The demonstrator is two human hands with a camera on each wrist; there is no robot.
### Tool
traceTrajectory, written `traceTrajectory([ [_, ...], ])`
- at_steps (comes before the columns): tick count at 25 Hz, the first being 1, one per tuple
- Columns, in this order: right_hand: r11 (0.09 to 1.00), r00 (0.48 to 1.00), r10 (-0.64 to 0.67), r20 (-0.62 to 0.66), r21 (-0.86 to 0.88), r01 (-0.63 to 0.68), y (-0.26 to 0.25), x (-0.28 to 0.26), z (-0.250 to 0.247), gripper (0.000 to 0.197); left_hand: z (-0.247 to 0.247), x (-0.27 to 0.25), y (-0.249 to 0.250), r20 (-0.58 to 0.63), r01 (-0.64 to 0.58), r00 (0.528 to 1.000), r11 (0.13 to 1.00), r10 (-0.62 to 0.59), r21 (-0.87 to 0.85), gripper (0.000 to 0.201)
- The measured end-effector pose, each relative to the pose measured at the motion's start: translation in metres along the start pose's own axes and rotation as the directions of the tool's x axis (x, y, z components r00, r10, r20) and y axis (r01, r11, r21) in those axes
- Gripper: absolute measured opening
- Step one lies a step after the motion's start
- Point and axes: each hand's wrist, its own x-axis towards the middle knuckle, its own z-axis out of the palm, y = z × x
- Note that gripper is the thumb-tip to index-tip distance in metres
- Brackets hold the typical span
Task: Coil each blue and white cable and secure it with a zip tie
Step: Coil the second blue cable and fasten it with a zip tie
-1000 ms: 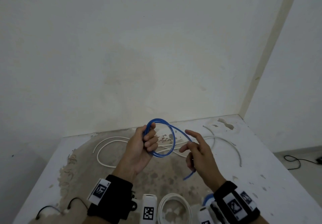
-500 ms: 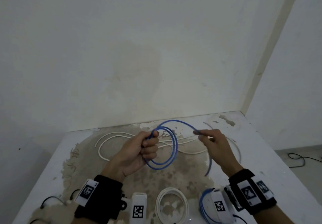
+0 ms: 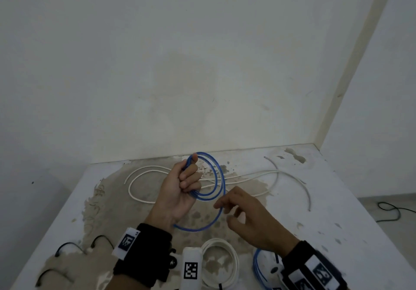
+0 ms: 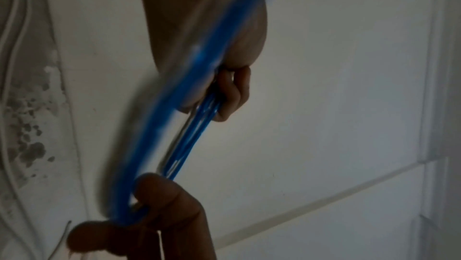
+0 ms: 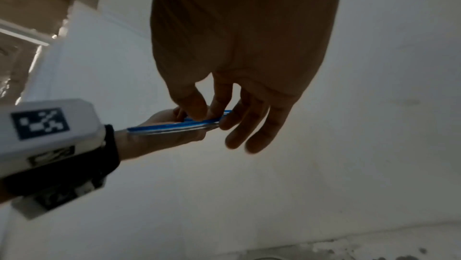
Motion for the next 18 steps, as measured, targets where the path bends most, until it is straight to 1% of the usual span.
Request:
traceTrajectory([
  [2, 0.976, 0.994, -0.094, -0.061, -0.205, 0.080, -0.001, -0.002, 0.003, 0.017, -0.002, -0.002, 0.006, -0.044, -0.004, 0.999, 0.999, 0.006, 0.039, 0.026],
  [3, 0.958, 0.986, -0.131, -0.103, -0.271, 0.099, -0.001, 0.000, 0.005, 0.013, -0.003, -0.003, 0.009, -0.069, -0.013, 0.997, 0.997, 0.018, 0.075, 0.027],
  [4, 0.950, 0.978, -0.148, -0.144, -0.296, 0.100, -0.003, 0.002, 0.006, 0.011, -0.005, -0.005, 0.010, -0.092, -0.022, 0.995, 0.993, 0.033, 0.113, 0.028],
  [6, 0.956, 0.964, -0.156, -0.216, -0.278, 0.092, -0.010, 0.010, 0.013, 0.007, -0.008, -0.012, 0.013, -0.118, -0.040, 0.991, 0.987, 0.059, 0.158, 0.030],
  [7, 0.955, 0.959, -0.163, -0.231, -0.282, 0.095, -0.016, 0.015, 0.020, 0.006, -0.010, -0.016, 0.016, -0.124, -0.046, 0.990, 0.987, 0.066, 0.156, 0.031],
  [9, 0.944, 0.964, -0.173, -0.200, -0.313, 0.105, -0.029, 0.024, 0.037, 0.012, -0.012, -0.022, 0.020, -0.104, -0.052, 0.993, 0.992, 0.064, 0.116, 0.035],
  [11, 0.943, 0.973, -0.148, -0.178, -0.323, 0.084, -0.038, 0.035, 0.055, 0.019, -0.013, -0.027, 0.023, -0.080, -0.051, 0.995, 0.992, 0.061, 0.117, 0.029],
  [13, 0.948, 0.972, -0.114, -0.207, -0.315, 0.044, -0.044, 0.046, 0.069, 0.021, -0.017, -0.030, 0.030, -0.058, -0.065, 0.996, 0.991, 0.073, 0.120, 0.019],
  [14, 0.946, 0.967, -0.121, -0.226, -0.321, 0.044, -0.045, 0.049, 0.074, 0.020, -0.021, -0.031, 0.032, -0.050, -0.068, 0.996, 0.992, 0.074, 0.111, 0.018],
  [16, 0.927, 0.952, -0.180, -0.248, -0.367, 0.079, -0.050, 0.052, 0.080, 0.022, -0.029, -0.032, 0.040, -0.058, -0.045, 0.997, 0.996, 0.049, 0.080, 0.016],
  [17, 0.919, 0.939, -0.216, -0.268, -0.380, 0.103, -0.054, 0.051, 0.082, 0.024, -0.033, -0.033, 0.045, -0.063, -0.022, 0.998, 0.997, 0.026, 0.071, 0.015],
  [18, 0.924, 0.918, -0.238, -0.317, -0.366, 0.113, -0.055, 0.051, 0.082, 0.025, -0.035, -0.035, 0.050, -0.055, 0.012, 0.998, 0.998, -0.008, 0.068, 0.014],
])
